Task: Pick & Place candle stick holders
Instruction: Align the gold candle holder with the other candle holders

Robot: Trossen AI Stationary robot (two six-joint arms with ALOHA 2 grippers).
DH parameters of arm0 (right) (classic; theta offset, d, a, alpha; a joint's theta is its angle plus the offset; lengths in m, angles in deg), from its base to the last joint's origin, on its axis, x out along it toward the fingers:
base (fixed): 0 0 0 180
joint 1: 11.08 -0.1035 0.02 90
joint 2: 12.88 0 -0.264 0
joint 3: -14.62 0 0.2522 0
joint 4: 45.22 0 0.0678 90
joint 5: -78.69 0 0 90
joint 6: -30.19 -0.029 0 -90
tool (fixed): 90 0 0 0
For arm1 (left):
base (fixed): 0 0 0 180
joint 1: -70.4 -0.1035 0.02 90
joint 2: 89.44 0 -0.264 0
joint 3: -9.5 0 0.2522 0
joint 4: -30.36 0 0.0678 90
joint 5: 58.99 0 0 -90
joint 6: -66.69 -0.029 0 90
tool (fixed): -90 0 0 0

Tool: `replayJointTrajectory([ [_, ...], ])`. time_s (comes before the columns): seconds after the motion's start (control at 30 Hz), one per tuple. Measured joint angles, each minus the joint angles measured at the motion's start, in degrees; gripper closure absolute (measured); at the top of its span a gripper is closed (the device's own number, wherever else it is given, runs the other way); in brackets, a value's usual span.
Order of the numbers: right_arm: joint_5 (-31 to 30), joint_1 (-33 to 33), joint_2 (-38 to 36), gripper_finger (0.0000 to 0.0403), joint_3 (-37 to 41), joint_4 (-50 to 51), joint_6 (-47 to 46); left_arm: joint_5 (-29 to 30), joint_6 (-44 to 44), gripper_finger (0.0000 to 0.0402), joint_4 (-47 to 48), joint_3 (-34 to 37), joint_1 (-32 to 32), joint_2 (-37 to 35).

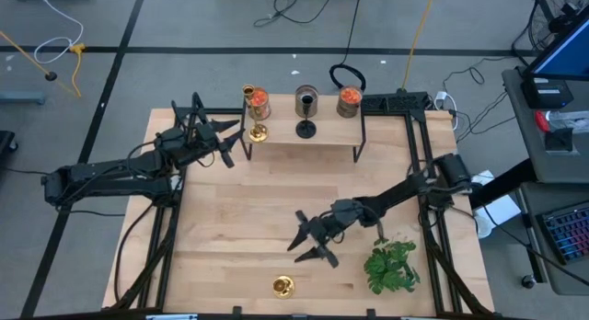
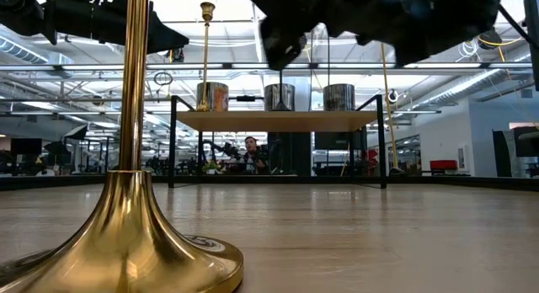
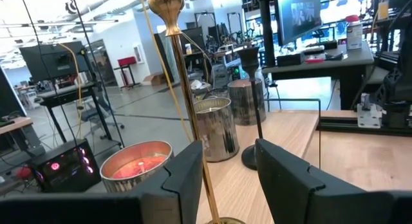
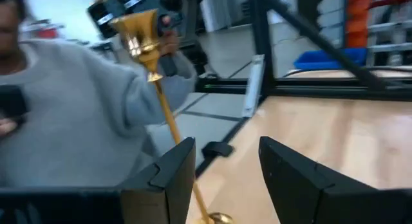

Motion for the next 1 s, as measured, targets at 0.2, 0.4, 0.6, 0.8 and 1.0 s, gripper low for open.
replayJointTrajectory([
  [0.2, 4.54, -0.82, 5.73, 0.0232, -7.88, 0.22, -0.61, 0.0, -0.39, 0.0252, -0.08, -0.02, -0.02, 0.0],
  [0.4, 4.78, -2.19, 7.8, 0.0232, -14.53, 9.06, -0.73, -0.02, -1.14, 0.0252, -0.07, -0.04, -0.07, 0.0],
  [0.6, 4.9, -2.82, 8.17, 0.0232, -17.13, 13.51, 1.99, 0.0, -3.12, 0.0252, -0.07, -0.04, -0.07, 0.0],
  [0.8, 6.2, -3.55, 8.17, 0.0232, -17.13, 12.2, 2.26, 0.0, -3.18, 0.0252, -0.11, -0.04, -0.07, 0.0],
  [1.0, 8.2, -4.22, 8.17, 0.0232, -17.67, 10.19, 2.25, 0.0, -3.49, 0.0252, -0.15, -0.04, -0.07, 0.0],
])
